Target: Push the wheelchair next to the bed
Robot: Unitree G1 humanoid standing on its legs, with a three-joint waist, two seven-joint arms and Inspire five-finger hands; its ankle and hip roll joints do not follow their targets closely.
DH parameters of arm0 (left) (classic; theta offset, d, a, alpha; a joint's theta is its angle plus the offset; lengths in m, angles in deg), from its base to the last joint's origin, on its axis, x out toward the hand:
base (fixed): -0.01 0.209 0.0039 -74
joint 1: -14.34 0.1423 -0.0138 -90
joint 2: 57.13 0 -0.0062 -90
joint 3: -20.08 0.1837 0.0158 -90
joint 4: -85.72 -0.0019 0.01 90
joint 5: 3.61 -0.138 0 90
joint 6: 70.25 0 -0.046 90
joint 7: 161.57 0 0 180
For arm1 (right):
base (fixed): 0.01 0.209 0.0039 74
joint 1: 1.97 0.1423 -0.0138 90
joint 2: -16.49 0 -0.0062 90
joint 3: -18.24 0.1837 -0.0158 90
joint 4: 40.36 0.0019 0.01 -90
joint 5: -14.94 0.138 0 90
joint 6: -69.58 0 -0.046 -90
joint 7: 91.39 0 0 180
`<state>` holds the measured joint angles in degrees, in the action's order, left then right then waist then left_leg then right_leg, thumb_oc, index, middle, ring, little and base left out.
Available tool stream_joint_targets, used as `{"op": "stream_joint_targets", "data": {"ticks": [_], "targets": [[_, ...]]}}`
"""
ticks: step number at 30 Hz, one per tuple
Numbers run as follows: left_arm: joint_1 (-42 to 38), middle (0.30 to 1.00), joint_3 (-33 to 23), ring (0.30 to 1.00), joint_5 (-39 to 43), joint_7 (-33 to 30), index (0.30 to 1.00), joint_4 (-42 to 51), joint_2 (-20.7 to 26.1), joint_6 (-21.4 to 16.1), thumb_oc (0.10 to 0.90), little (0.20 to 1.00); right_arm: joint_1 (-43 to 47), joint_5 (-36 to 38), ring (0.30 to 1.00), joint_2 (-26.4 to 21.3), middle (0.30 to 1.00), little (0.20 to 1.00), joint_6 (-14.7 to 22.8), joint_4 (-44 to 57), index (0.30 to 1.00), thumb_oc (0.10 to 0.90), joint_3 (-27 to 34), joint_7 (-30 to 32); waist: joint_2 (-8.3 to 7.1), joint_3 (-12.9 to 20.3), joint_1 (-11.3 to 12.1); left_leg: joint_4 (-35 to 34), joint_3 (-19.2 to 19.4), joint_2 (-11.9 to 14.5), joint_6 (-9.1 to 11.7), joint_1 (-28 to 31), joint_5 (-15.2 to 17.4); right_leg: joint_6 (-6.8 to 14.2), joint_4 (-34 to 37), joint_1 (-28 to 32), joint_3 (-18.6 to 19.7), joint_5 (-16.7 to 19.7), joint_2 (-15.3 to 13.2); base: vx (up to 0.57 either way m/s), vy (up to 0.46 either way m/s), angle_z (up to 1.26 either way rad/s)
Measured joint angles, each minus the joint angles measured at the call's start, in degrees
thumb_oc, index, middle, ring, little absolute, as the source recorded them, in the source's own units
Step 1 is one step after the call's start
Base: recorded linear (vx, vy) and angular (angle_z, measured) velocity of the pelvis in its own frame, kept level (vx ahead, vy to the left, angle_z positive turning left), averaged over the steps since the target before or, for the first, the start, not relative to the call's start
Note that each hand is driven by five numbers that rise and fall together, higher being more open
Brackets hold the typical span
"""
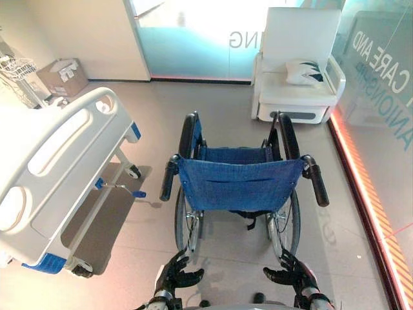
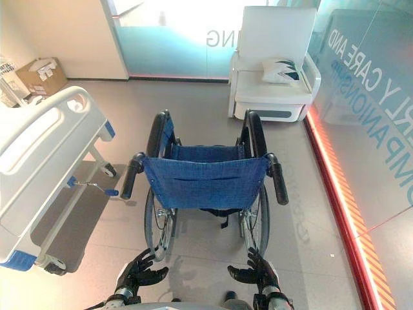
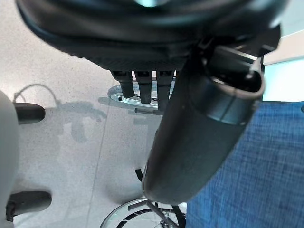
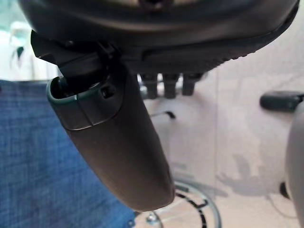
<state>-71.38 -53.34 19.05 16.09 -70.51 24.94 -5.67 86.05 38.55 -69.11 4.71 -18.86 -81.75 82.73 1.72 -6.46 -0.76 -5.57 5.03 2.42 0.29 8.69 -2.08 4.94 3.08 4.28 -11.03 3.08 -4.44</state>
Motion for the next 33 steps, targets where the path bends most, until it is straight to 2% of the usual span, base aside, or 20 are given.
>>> {"op": "stream_joint_targets", "data": {"ticks": [11,16,20,24,29,33], "targets": [[0.11,0.9,0.08,0.9,-0.5,-0.17,0.9,0.0,-0.01,0.0,0.8,0.9,-0.2,1.79,0.9,0.52,0.9,0.9,-1.86,0.33,0.9,0.8,-0.02,-0.15,-0.08,0.13,-0.06,0.01,0.01,0.12,-0.01,0.16,-0.03,-0.01,0.05,0.17,0.02,0.06,0.04,0.0,0.0,0.0],[0.12,0.9,-0.16,0.9,-1.71,-3.64,0.9,-0.05,0.11,0.19,0.8,0.9,-0.18,2.12,0.9,0.52,0.9,0.9,-1.86,0.28,0.9,0.8,0.11,-0.25,-0.6,0.51,-0.04,0.0,0.03,0.05,-0.01,0.42,-0.02,0.0,0.05,0.4,0.04,0.05,0.07,0.04,-0.003,0.0],[0.02,0.9,-2.71,0.9,-2.05,-7.3,0.9,0.61,1.11,1.6,0.8,0.9,-0.11,2.1,0.9,-0.04,0.9,0.9,-2.31,1.43,0.9,0.8,0.42,0.75,-1.34,0.79,-0.1,-0.01,0.05,0.09,0.0,0.8,-0.01,-0.01,0.01,0.85,0.12,0.05,0.08,0.04,-0.024,-0.01],[-0.15,0.9,-7.79,0.9,1.09,-10.36,0.9,6.58,3.32,3.81,0.8,0.9,0.07,3.11,0.9,-2.77,0.9,0.9,-3.47,6.35,0.9,0.8,2.13,3.9,-1.65,0.87,0.06,-0.03,0.03,0.14,0.05,1.05,0.28,0.13,-0.01,1.29,0.2,-0.21,-0.05,0.0,-0.02,0.0],[-0.81,0.9,-12.75,0.9,1.65,-15.8,0.9,17.07,8.77,5.84,0.8,0.9,4.62,6.5,0.9,-10.73,0.9,0.9,-6.3,12.54,0.9,0.8,8.35,5.81,-1.68,0.85,0.05,-0.04,0.06,0.06,0.05,1.13,0.24,0.07,0.33,1.43,0.89,0.04,0.02,0.02,0.021,-0.01],[-4.46,0.9,-14.44,0.9,1.48,-20.5,0.9,21.1,13.15,6.76,0.8,0.9,9.73,8.42,0.9,-16.38,0.9,0.9,-7.08,15.11,0.9,0.8,11.67,9.84,-1.54,0.66,0.15,-0.05,-0.09,-0.08,0.01,1.4,-0.11,0.17,2.04,2.57,0.84,1.35,0.11,0.01,0.044,0.01]]}}
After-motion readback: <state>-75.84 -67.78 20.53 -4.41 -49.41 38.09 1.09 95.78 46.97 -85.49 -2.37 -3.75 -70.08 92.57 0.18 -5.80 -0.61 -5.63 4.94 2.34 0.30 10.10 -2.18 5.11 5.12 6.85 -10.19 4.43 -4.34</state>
